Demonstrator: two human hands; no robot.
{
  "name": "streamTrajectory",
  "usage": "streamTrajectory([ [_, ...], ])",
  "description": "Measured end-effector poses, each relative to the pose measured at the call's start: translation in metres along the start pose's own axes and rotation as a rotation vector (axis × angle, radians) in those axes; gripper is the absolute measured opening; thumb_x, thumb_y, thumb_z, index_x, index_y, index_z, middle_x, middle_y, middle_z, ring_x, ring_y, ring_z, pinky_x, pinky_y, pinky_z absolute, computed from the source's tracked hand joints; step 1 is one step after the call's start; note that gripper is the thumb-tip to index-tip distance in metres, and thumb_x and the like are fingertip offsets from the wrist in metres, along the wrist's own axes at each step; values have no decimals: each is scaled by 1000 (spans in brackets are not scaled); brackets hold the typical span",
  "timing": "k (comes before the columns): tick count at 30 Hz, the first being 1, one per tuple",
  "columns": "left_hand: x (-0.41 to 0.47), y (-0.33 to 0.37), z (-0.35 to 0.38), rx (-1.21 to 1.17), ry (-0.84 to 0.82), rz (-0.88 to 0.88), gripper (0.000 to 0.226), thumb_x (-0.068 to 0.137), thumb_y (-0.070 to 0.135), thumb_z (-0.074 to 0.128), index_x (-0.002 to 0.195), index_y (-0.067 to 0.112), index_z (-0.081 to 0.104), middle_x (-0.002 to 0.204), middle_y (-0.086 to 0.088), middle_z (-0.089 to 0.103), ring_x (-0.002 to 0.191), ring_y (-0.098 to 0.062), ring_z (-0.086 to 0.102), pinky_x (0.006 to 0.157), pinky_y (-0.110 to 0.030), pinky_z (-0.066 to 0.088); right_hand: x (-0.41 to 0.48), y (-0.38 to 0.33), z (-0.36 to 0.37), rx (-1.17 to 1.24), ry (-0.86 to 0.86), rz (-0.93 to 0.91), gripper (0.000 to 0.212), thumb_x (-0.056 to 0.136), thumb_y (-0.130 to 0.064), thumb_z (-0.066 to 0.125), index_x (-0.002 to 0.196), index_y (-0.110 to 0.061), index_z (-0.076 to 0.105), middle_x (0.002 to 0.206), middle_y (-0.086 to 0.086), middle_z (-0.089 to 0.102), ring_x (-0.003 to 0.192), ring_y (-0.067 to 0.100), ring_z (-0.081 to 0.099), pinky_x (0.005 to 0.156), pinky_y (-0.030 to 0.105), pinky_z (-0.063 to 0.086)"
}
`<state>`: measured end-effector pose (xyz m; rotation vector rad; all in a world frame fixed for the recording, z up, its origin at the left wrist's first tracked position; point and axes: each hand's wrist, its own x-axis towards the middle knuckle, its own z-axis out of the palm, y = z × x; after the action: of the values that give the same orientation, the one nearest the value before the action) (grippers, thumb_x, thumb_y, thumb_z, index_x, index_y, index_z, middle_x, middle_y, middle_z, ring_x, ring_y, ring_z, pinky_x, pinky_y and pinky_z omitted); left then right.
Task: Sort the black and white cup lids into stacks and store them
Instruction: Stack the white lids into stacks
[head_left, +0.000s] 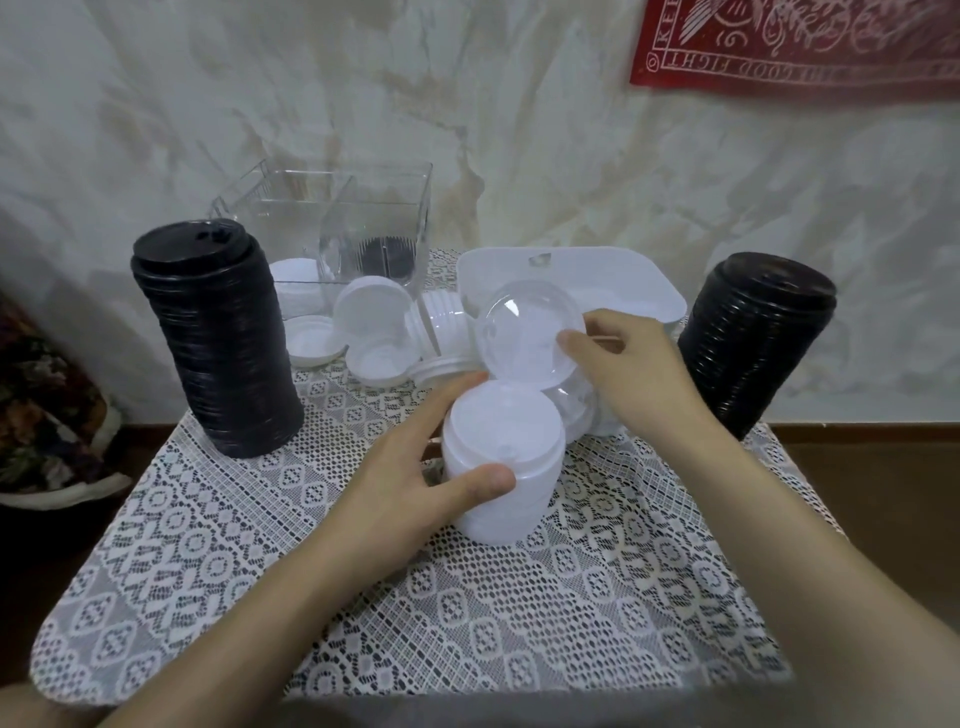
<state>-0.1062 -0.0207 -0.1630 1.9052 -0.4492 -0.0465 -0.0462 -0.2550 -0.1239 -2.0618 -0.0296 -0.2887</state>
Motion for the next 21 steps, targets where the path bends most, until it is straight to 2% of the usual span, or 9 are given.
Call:
streamTrajectory([
  [3, 1, -2, 1, -8, 10, -5, 78, 65, 69, 76, 137, 65, 45, 134, 35, 58, 124, 7, 57, 95, -18, 47, -4, -9, -5, 39, -20, -90, 6, 94, -27, 68, 93, -29, 73, 100, -14, 76, 105, 15, 70, 97, 49, 55],
  [5, 1, -2, 1, -14, 13, -9, 79, 65, 68, 76, 137, 62, 45, 135, 34, 58, 124, 5, 57, 93, -16, 48, -12, -16, -9, 67, -123, -168, 15, 96, -14, 68, 97, -29, 73, 103, -13, 76, 107, 16, 71, 100, 50, 54],
  [9, 1, -3, 2, -34, 22, -2, 80, 68, 63, 77, 141, 49, 50, 134, 25, 63, 124, -3, 61, 99, -30, 52, -31, -26, -16, 67, -386, -216, 36, 97, -3, 65, 121, -29, 72, 116, -15, 75, 113, 5, 68, 101, 35, 55],
  [12, 2, -4, 3, -47, 31, 18, 80, 70, 60, 77, 143, 41, 52, 133, 20, 66, 123, -5, 63, 101, -33, 52, -42, -29, -21, 52, -528, -158, 41, 95, -6, 69, 128, -30, 70, 126, -22, 71, 116, 2, 67, 100, 23, 53],
  [17, 1, -5, 6, -52, 63, 17, 82, 66, 65, 77, 141, 43, 50, 129, 26, 66, 119, 3, 63, 95, -18, 52, -49, -32, -28, 45, -521, -143, 28, 92, -21, 74, 116, -35, 78, 136, -23, 62, 123, -13, 56, 100, 6, 44],
  [19, 1, -5, 7, -52, 69, 18, 82, 65, 64, 77, 140, 44, 50, 129, 29, 65, 119, 5, 62, 92, -12, 50, -50, -32, -28, 51, -523, -141, 23, 93, -22, 73, 112, -34, 80, 137, -22, 61, 124, -11, 57, 102, 11, 45],
  [21, 1, -4, 7, -51, 62, 26, 83, 67, 62, 77, 142, 43, 48, 130, 28, 64, 121, 5, 61, 94, -14, 50, -50, -33, -27, 38, -519, -132, 25, 92, -23, 75, 113, -36, 79, 136, -23, 61, 120, -5, 62, 103, 19, 50],
])
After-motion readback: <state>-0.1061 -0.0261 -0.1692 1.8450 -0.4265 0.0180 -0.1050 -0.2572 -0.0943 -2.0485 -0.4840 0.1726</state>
